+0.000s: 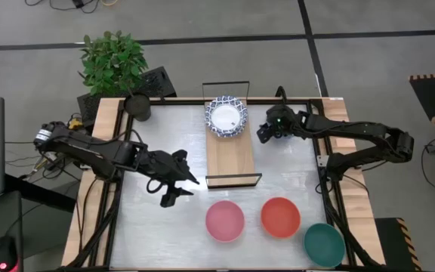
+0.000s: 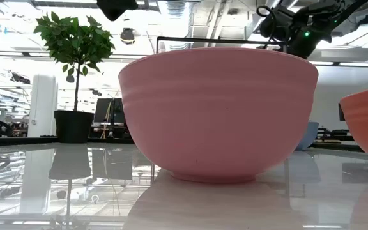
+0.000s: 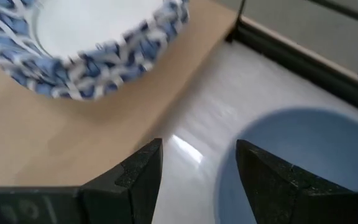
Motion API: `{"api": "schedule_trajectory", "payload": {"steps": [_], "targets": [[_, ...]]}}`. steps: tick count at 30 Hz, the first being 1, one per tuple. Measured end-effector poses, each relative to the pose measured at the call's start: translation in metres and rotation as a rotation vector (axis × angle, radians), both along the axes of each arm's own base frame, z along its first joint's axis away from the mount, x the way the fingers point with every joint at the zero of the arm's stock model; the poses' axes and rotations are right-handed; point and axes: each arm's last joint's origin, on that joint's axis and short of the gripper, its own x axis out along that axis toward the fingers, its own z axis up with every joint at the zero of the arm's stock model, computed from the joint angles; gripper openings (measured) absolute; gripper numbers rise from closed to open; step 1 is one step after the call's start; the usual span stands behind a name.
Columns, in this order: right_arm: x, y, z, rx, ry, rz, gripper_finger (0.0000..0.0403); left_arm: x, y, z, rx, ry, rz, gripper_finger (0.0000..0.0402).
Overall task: Place and stack bowls onto a shelf
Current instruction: Put the blue bowl on the shelf
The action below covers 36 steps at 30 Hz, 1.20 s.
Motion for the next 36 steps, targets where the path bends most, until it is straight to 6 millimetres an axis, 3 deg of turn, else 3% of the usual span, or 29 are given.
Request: {"api": "schedule_trajectory", "payload": {"steps": [12,36], "targets": [[-0.014,0.003,-0.011,0.019,0.206,-0.06,0.0228,-0.006,0.002,0.003,0.079,-0.008,0.027,0.0226],[-0.02,0.014,-0.031,0.04,0.267,-0.024,0.0228,-0.006,0.003,0.003,0.107,-0.014,0.06,0.0226]]}}
